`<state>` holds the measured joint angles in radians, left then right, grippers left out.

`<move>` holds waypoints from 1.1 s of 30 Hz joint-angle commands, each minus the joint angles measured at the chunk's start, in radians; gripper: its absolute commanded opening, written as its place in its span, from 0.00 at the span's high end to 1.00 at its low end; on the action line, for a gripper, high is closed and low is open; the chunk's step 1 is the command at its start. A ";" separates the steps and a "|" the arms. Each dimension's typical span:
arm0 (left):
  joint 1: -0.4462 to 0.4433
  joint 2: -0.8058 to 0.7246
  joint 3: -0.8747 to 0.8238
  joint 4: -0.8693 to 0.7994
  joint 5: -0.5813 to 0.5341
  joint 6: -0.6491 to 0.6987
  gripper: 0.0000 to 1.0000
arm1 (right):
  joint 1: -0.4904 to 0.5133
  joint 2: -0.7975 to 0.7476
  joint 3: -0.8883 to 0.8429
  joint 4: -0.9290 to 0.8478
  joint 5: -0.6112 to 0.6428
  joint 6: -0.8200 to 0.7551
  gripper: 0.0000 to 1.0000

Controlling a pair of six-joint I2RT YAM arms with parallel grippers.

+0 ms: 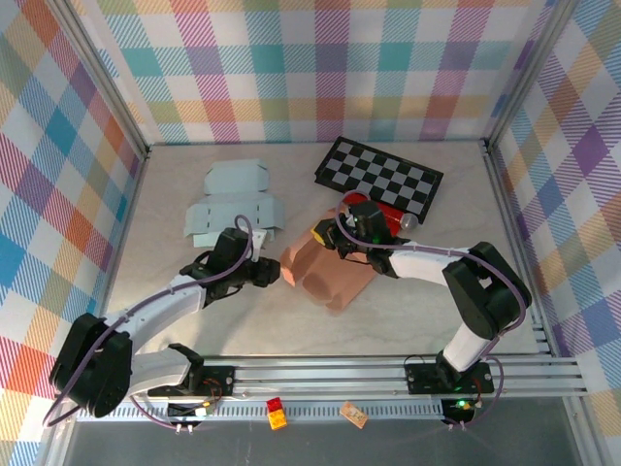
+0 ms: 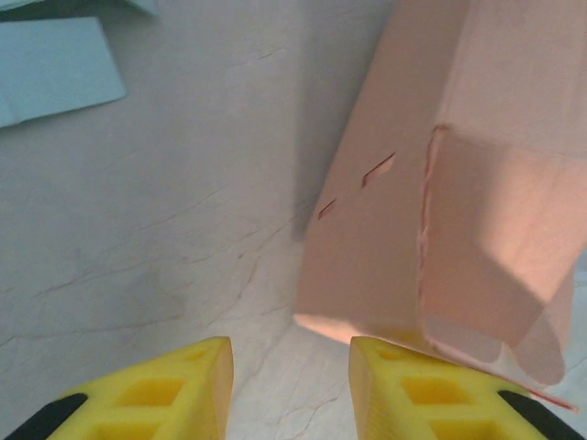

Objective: Fold the paper box

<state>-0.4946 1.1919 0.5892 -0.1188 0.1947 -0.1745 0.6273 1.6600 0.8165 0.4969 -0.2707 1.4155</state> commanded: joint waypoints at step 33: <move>-0.081 0.141 -0.015 0.159 0.081 0.173 0.58 | -0.017 0.036 -0.025 0.093 -0.048 -0.004 1.00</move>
<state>-0.5636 1.3216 0.5575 0.0074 0.2901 -0.0277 0.6151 1.6756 0.8104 0.5316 -0.3012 1.4128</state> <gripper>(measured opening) 0.424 0.065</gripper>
